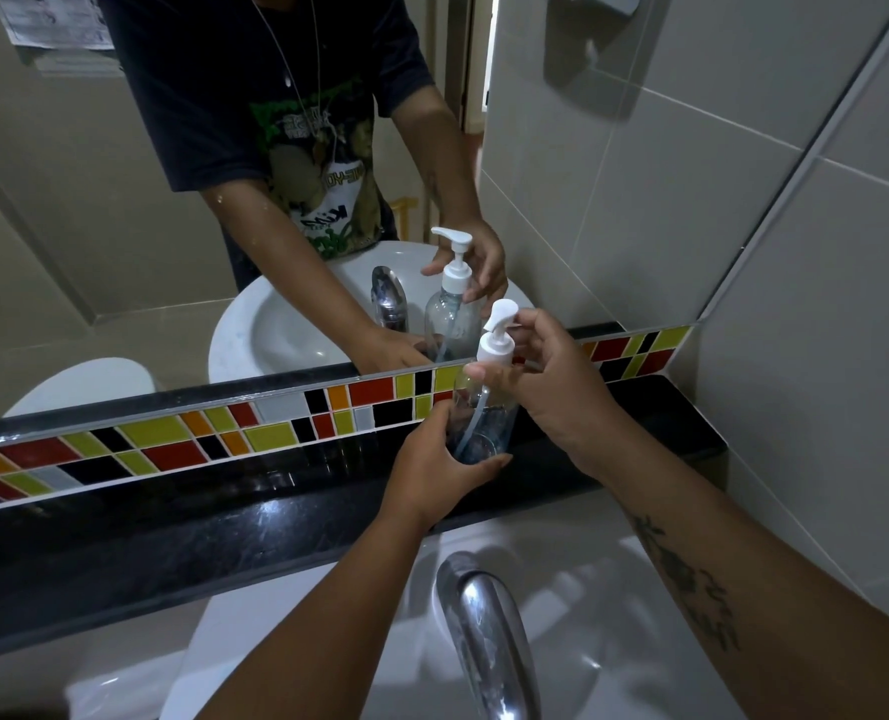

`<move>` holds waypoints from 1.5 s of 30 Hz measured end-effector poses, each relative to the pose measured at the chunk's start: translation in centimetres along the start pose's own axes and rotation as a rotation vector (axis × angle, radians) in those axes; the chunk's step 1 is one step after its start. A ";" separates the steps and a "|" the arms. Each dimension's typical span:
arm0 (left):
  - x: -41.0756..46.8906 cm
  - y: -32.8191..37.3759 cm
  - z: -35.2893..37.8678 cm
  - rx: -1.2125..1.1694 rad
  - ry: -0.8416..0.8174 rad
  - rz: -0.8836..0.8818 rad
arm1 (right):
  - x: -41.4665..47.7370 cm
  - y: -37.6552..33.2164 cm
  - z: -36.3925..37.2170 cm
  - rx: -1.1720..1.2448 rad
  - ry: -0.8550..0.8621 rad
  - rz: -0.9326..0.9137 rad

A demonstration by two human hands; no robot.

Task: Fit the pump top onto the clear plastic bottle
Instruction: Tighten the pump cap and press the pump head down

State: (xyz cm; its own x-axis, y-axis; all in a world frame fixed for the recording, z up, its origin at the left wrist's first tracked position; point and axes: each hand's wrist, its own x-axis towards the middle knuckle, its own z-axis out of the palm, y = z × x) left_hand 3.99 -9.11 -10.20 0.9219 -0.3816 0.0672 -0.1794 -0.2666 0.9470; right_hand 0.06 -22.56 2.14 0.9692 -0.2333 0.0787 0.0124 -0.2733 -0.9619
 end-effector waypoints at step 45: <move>-0.1 -0.4 -0.5 -0.026 -0.016 0.003 | 0.2 -0.5 -0.6 -0.157 -0.027 0.004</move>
State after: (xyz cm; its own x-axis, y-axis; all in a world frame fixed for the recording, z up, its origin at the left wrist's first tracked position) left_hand 4.11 -8.47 -10.47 0.9157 -0.3965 0.0653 -0.1730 -0.2425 0.9546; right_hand 0.13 -23.03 2.83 0.9754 -0.2104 0.0658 -0.0283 -0.4152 -0.9093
